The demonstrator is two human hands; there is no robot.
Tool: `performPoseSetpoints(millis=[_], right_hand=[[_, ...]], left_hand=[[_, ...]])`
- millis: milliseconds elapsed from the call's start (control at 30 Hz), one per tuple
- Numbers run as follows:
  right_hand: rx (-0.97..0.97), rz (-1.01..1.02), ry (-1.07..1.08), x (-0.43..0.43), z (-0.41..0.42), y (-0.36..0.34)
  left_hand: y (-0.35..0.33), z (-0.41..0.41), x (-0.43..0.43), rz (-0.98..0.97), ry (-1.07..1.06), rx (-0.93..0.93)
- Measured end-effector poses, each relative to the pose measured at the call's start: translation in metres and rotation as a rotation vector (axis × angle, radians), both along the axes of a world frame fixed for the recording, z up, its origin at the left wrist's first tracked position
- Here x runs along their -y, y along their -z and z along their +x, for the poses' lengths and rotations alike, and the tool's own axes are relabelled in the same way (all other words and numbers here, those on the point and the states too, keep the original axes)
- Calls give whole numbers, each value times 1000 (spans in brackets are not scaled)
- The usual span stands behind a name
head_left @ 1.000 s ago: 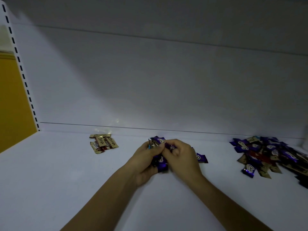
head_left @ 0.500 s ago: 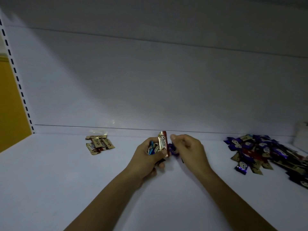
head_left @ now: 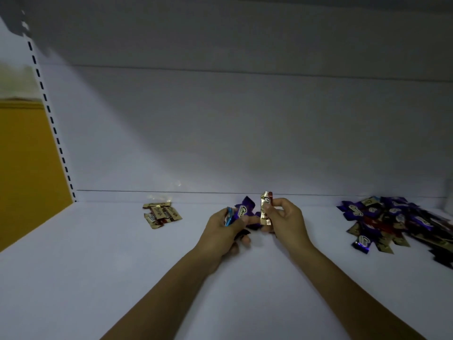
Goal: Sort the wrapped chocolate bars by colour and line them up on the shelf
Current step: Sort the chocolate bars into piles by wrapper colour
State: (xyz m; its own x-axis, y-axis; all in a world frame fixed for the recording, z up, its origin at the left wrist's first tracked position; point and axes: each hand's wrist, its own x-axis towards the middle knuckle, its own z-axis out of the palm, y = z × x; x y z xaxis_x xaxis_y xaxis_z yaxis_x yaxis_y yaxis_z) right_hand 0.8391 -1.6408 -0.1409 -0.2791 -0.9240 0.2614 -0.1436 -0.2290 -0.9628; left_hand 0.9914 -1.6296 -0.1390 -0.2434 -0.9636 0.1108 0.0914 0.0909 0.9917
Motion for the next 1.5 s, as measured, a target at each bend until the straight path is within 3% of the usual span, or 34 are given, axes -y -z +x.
performPoseSetpoints(millis=[300,533,667,733,800,867,1000,1167,1200,1333,1500], right_hand=[[-281,42,-254,11,42,-18],[-324,38,-146,34,134,-19],[-196,178,-198,48,173,-10],[-284,202,-180,50,181,-5],[-253,170,-185,47,184,-7],[-77,172,-379,39,184,-12],[-103,132,-584,24,174,-11],[-55,55,-298,31,142,-15],[-148,4,-191,35,127,-18],[-852,-251,222,38,52,-15],[-1075,-55,271,38,12,0]], left_hand=[[-16,86,-6,-161,-330,240],[2,167,-27,-146,-654,271],[7,167,-25,-155,-613,277],[6,167,-23,-145,-598,238],[6,169,-22,-134,-592,200],[5,170,-21,-142,-581,192],[6,168,-23,-206,-533,282],[8,166,-26,-247,-496,372],[8,167,-25,-248,-496,388],[10,162,-26,-296,-468,515],[6,143,-28,-345,-410,571]])
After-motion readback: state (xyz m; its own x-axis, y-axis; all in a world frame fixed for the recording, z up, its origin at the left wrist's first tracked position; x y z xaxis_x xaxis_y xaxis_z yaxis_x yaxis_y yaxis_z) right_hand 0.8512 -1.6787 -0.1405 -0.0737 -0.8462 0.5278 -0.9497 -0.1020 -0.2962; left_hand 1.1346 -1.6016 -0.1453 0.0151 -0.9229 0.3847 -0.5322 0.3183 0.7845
